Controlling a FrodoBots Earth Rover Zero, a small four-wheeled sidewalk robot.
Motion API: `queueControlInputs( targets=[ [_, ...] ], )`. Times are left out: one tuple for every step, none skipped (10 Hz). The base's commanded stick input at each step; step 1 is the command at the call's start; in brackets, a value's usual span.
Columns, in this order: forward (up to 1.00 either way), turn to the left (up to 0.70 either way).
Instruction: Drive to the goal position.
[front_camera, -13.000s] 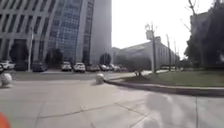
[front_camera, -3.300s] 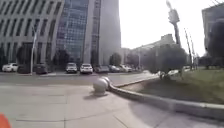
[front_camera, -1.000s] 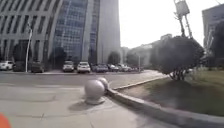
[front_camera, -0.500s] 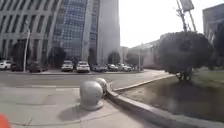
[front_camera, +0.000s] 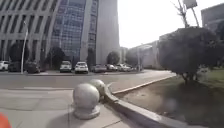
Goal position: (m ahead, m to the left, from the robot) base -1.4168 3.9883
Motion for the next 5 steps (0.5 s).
queueControlInputs(
  targets=[
    [-0.23, 0.00],
    [-0.70, 0.00],
    [-0.70, 0.00],
    [-0.70, 0.00],
    [-0.70, 0.00]
  ],
)
